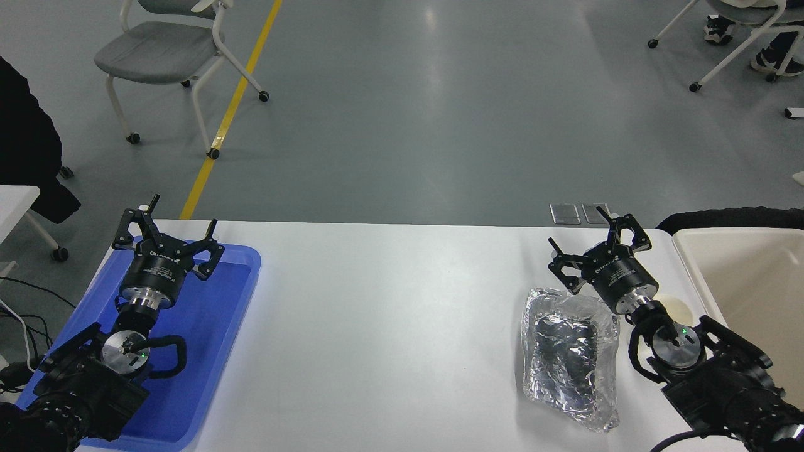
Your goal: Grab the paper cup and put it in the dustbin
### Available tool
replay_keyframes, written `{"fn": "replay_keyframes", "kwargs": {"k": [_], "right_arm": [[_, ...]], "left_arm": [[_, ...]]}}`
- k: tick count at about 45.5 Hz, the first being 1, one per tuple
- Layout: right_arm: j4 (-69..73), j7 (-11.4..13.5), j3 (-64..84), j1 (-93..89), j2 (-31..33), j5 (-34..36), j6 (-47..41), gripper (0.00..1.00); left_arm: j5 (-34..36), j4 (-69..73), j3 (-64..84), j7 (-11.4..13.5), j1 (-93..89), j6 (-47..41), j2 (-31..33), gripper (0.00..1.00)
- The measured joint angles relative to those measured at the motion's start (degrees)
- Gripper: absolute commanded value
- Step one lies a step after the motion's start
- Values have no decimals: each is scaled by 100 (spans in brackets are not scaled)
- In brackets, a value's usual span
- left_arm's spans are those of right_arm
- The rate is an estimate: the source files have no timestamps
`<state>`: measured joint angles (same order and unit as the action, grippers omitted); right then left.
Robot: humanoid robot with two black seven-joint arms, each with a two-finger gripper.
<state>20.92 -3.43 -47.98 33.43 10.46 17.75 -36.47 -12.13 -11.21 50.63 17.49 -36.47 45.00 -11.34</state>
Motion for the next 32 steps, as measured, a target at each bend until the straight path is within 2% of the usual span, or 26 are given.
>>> {"fn": "replay_keyframes", "kwargs": {"k": [15, 23, 32], "right_arm": [[2, 0, 7, 145, 0, -213, 9, 100], [294, 14, 51, 291, 118, -754, -20, 100], [980, 33, 290, 639, 642, -1627, 29, 100]], "left_arm": [[0, 3, 0, -4, 0, 0, 0, 100], [1, 3, 0, -4, 0, 0, 0, 100], [0, 0, 0, -1, 0, 0, 0, 100]]}}
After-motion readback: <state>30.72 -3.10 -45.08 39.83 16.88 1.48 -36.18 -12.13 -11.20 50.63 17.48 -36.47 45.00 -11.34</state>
